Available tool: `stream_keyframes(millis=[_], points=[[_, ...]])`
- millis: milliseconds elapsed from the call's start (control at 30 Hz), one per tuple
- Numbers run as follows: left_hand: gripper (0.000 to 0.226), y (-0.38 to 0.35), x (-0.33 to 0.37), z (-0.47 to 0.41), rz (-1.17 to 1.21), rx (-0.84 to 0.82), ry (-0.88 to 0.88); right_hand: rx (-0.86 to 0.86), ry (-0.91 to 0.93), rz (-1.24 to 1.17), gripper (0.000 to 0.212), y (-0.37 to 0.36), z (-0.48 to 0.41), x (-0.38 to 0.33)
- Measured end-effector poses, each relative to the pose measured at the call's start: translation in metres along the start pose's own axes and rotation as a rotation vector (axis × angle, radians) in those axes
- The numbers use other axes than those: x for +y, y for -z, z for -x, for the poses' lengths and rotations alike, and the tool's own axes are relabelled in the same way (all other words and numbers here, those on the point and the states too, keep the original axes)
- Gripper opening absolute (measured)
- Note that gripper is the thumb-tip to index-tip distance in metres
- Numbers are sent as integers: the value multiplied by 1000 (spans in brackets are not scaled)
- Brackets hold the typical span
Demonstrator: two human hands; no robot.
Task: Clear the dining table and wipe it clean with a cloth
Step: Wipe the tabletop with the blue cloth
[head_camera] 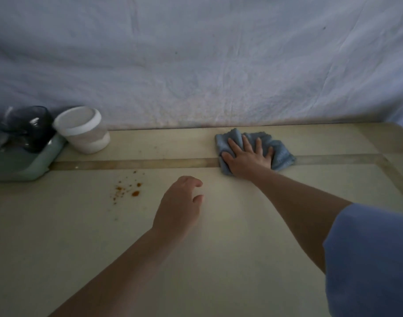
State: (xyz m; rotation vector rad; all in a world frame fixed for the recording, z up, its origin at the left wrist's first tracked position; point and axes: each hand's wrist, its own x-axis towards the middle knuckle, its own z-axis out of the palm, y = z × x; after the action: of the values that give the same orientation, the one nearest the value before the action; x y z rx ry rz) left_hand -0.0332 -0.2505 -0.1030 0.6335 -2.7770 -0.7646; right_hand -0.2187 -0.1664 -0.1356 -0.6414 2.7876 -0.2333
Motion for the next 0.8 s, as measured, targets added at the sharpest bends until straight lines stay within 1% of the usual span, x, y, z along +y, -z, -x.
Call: stream_keyframes(millis=[300,467,600,800], points=[[26,87,-109,36,-46,81,25,-45,161,-3,58,-40,-4,-179],[29,118,-160,51,-83,67,88,-72,312,13,56,-64,10,-256],[30,128,-178,57,-90,35,111,-77,346,41,56,-68,22,-263],[31,126,-176,68,-82,-4,106,-113,300,49,58,-70,58,-245]])
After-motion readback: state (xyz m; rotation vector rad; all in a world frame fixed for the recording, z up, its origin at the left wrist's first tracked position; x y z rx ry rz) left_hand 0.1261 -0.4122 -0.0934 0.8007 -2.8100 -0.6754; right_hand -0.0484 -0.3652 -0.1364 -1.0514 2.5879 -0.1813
